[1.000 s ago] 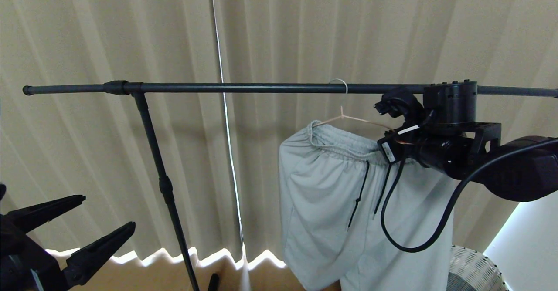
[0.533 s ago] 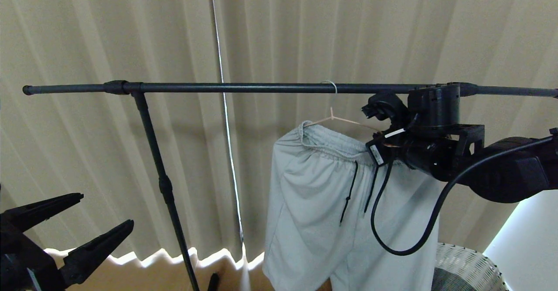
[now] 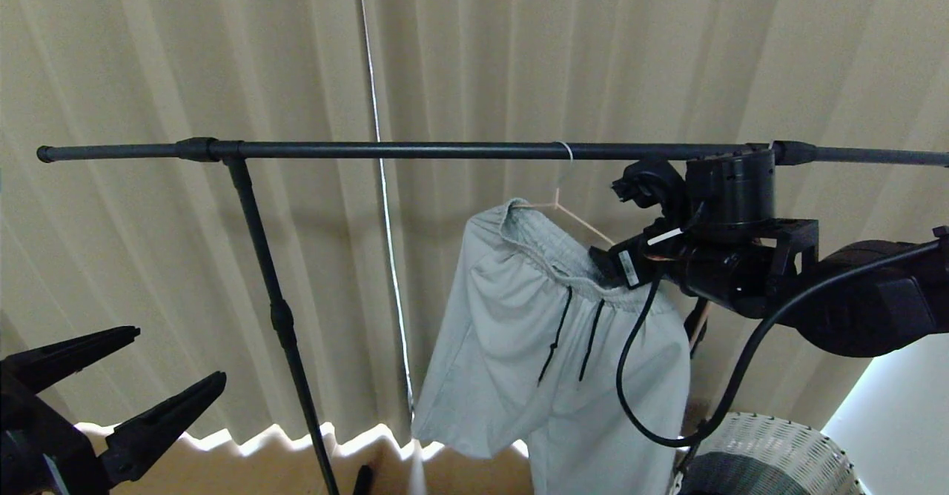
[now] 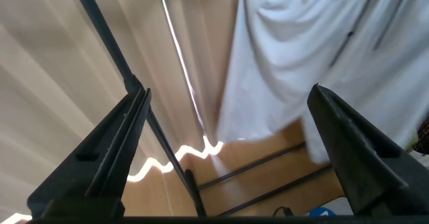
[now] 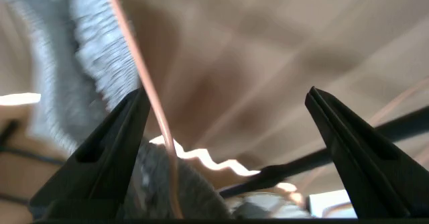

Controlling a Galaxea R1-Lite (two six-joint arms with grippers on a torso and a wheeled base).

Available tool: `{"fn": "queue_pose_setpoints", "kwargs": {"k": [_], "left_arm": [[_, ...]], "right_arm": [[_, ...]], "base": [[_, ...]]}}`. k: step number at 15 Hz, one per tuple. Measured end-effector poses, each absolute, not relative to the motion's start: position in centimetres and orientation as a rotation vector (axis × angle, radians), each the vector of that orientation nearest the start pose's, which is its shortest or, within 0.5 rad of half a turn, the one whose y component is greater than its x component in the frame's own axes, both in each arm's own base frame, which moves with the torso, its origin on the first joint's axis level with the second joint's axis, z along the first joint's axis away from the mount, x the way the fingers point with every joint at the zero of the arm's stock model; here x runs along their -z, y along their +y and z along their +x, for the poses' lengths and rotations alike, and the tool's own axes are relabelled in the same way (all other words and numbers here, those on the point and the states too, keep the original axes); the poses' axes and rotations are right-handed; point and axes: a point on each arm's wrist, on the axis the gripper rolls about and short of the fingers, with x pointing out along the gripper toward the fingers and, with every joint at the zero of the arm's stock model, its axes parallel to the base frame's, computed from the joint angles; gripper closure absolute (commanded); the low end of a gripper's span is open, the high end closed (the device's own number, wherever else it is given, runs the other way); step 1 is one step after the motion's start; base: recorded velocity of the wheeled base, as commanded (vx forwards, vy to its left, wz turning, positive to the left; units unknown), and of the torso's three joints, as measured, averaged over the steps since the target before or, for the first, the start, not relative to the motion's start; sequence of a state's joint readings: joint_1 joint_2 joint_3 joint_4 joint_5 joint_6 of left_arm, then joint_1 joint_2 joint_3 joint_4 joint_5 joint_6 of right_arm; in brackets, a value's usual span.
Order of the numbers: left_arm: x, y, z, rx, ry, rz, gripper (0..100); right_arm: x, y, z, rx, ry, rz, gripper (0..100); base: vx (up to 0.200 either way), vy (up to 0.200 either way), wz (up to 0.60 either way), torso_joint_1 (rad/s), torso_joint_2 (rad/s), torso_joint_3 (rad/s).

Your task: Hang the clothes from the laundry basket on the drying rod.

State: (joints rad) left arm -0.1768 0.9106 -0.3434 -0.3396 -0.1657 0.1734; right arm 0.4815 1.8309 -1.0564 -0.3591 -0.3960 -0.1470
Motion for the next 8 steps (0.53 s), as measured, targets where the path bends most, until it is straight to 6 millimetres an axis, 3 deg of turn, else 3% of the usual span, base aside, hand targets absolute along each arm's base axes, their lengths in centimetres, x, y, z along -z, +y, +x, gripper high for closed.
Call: {"fn": "queue_pose_setpoints", "kwargs": {"k": [5, 8], "left_arm": [[-18.44, -2.18, 10.14, 0.359, 0.196, 0.172, 0], [-18.47, -2.17, 10.15, 0.358, 0.195, 0.172, 0]], "right_arm": [[-18.73, 16.1, 31.15, -0.208, 0.23, -0.22, 0], [-18.41, 15.79, 30.54, -0.213, 0.237, -0.224, 0]], "base": [[0.0, 0.0, 0.0, 0.0, 0.0, 0.0], [0.0, 0.0, 0.0, 0.0, 0.0, 0.0]]}}
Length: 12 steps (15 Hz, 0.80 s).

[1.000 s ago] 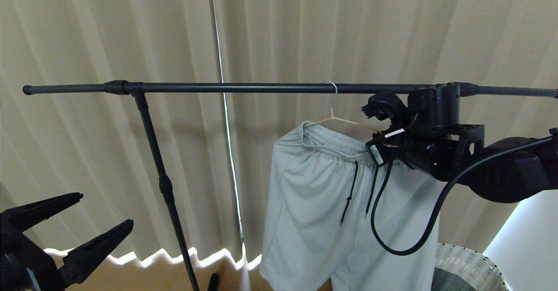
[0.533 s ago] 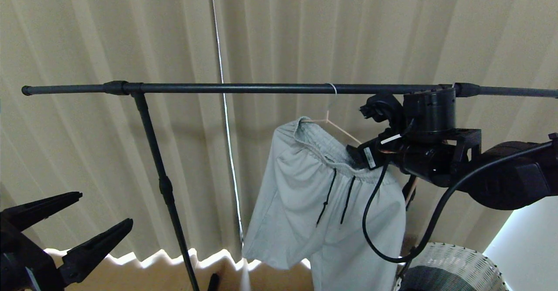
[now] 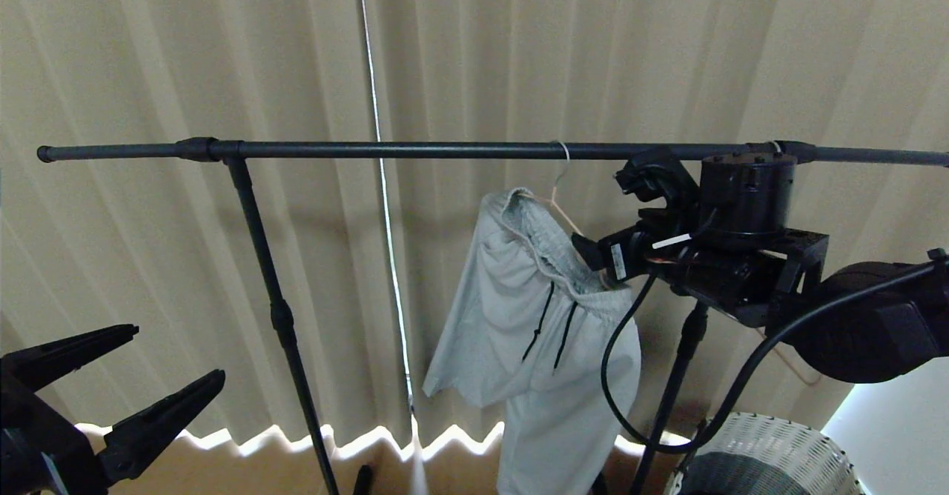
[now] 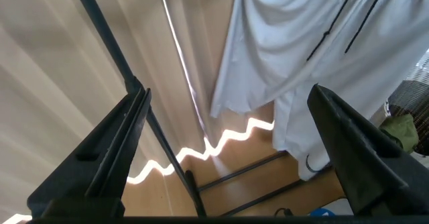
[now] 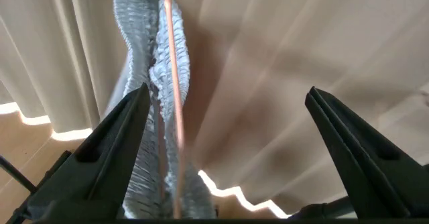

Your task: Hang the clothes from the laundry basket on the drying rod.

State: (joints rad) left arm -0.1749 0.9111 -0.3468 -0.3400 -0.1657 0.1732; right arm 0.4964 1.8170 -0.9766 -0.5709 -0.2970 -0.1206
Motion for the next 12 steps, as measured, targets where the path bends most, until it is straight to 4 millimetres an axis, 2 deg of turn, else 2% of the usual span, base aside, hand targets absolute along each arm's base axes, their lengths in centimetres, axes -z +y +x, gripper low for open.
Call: {"fn": "queue_pose_setpoints", "kwargs": {"k": [6, 9, 12], "left_arm": [[-18.3, -2.1, 10.1, 0.353, 0.202, 0.17, 0], [-18.2, -2.1, 10.1, 0.352, 0.206, 0.169, 0], [-18.2, -2.1, 10.1, 0.35, 0.206, 0.168, 0]], "right_arm": [[-20.1, 13.8, 26.9, -0.208, 0.213, -0.219, 0], [-20.7, 11.3, 24.0, -0.178, 0.203, -0.212, 0], [-19.8, 8.9, 21.9, -0.128, 0.221, -0.206, 0]], "base": [[0.0, 0.0, 0.0, 0.0, 0.0, 0.0], [0.0, 0.0, 0.0, 0.0, 0.0, 0.0], [0.0, 0.0, 0.0, 0.0, 0.0, 0.0]]}}
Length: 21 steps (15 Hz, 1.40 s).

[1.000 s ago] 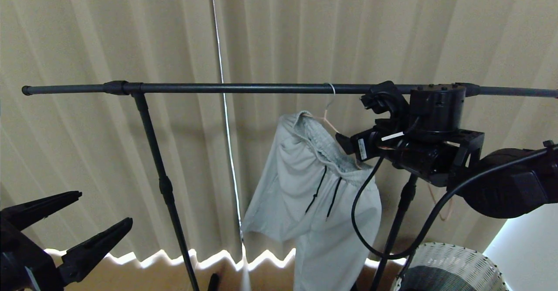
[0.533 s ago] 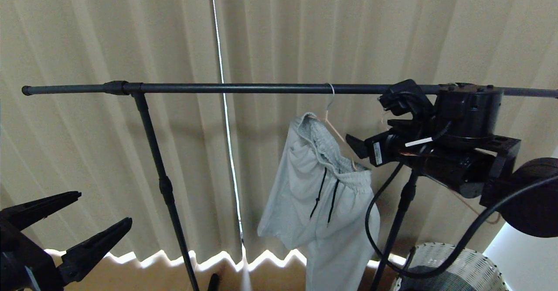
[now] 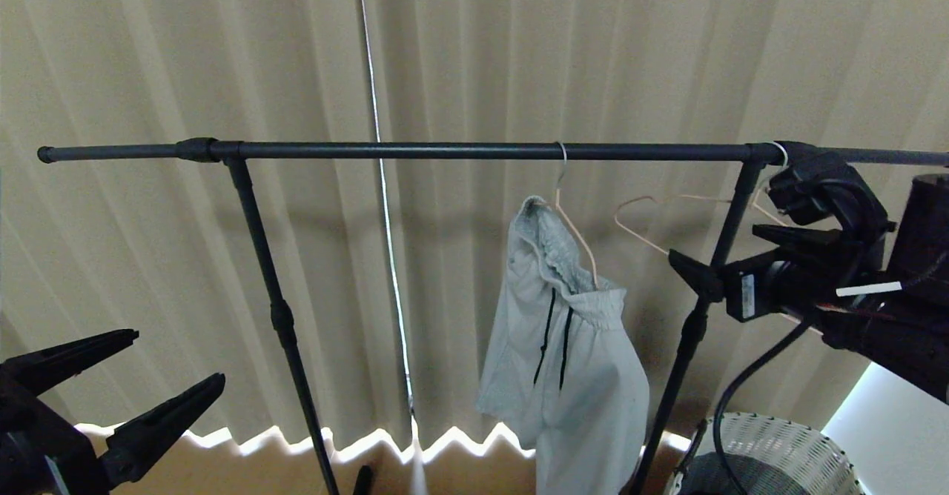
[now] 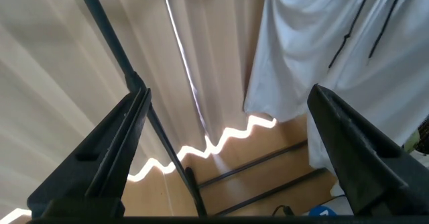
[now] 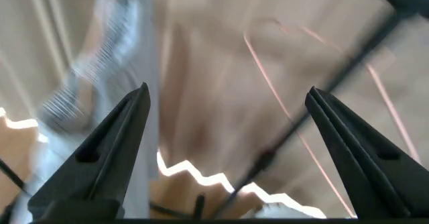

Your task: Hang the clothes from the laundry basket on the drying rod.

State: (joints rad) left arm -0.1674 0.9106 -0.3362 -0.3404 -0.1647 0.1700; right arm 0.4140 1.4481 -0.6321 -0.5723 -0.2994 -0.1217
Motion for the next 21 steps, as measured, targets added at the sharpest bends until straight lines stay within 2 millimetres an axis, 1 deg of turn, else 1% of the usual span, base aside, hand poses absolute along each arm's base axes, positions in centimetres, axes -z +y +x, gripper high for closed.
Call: {"fn": "queue_pose_setpoints", "kwargs": {"k": [2, 6, 8, 11, 14, 16, 21], "left_arm": [[-18.2, -2.1, 10.0, 0.349, 0.201, 0.166, 0], [-18.4, -2.0, 9.7, 0.347, 0.186, 0.167, 0], [-18.4, -2.0, 9.7, 0.347, 0.182, 0.166, 0], [-18.5, -2.0, 9.6, 0.347, 0.179, 0.166, 0], [-18.5, -2.0, 9.5, 0.346, 0.174, 0.166, 0], [-18.6, -2.0, 9.5, 0.345, 0.171, 0.166, 0], [-18.5, -2.0, 9.5, 0.344, 0.172, 0.167, 0]], "right_arm": [[-19.1, 8.1, 20.7, -0.115, 0.21, -0.199, 0], [-18.0, 7.1, 19.1, -0.104, 0.16, -0.23, 0], [-17.7, 6.7, 18.7, -0.09, 0.117, -0.243, 0], [-17.1, 5.5, 18.6, -0.037, 0.135, -0.283, 0], [-17.1, 4.4, 18.2, 0.009, 0.139, -0.31, 0], [-17.1, 3.8, 17.5, 0.029, 0.172, -0.325, 0], [-17.1, 2.4, 16.1, 0.068, 0.323, -0.35, 0]], "base": [[0.0, 0.0, 0.0, 0.0, 0.0, 0.0], [0.0, 0.0, 0.0, 0.0, 0.0, 0.0], [0.0, 0.0, 0.0, 0.0, 0.0, 0.0], [0.0, 0.0, 0.0, 0.0, 0.0, 0.0], [0.0, 0.0, 0.0, 0.0, 0.0, 0.0], [0.0, 0.0, 0.0, 0.0, 0.0, 0.0], [0.0, 0.0, 0.0, -0.011, 0.0, 0.0]]}}
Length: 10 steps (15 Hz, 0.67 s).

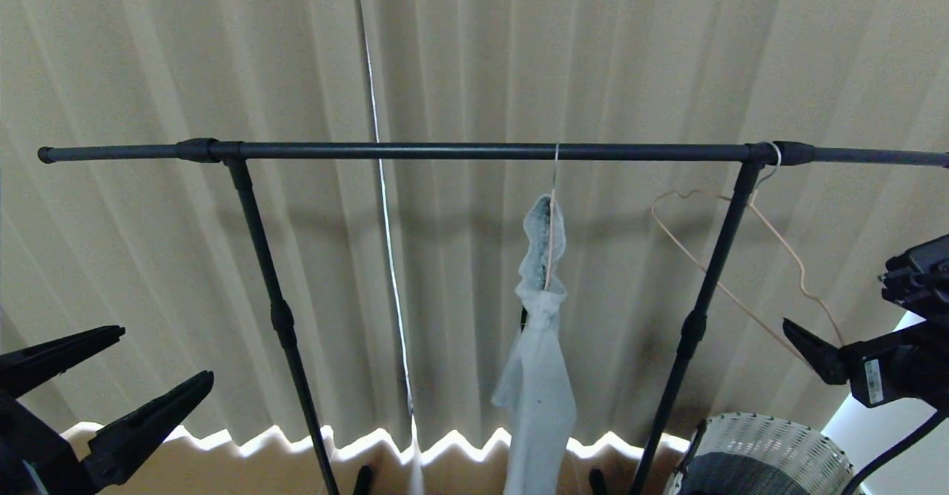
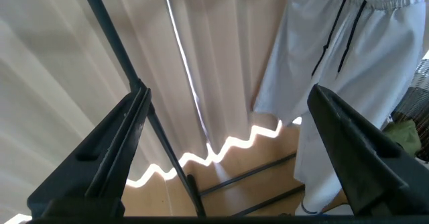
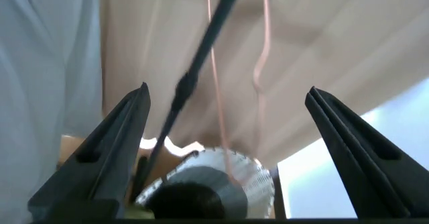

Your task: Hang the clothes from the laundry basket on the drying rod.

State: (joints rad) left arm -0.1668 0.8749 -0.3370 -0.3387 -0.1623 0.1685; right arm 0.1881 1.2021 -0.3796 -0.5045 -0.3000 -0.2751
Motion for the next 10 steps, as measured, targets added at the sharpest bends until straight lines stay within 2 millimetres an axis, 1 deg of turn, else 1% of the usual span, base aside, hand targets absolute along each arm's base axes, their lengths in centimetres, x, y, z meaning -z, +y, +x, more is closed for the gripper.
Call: {"fn": "queue_pose_setpoints", "kwargs": {"k": [3, 5, 10], "left_arm": [[-18.37, -1.96, 9.41, 0.346, 0.177, 0.17, 0], [-18.27, -1.95, 9.39, 0.346, 0.18, 0.17, 0], [-18.18, -1.93, 9.38, 0.343, 0.184, 0.169, 0]], "right_arm": [[-16.74, 1.57, 15.96, 0.109, 0.357, -0.344, 0], [-16.47, 1.41, 15.88, 0.119, 0.369, -0.346, 0], [-16.19, 1.36, 15.87, 0.12, 0.377, -0.347, 0]], "base": [[0.0, 0.0, 0.0, 0.0, 0.0, 0.0], [0.0, 0.0, 0.0, 0.0, 0.0, 0.0], [-0.2, 0.0, 0.0, 0.004, 0.01, 0.001]]}}
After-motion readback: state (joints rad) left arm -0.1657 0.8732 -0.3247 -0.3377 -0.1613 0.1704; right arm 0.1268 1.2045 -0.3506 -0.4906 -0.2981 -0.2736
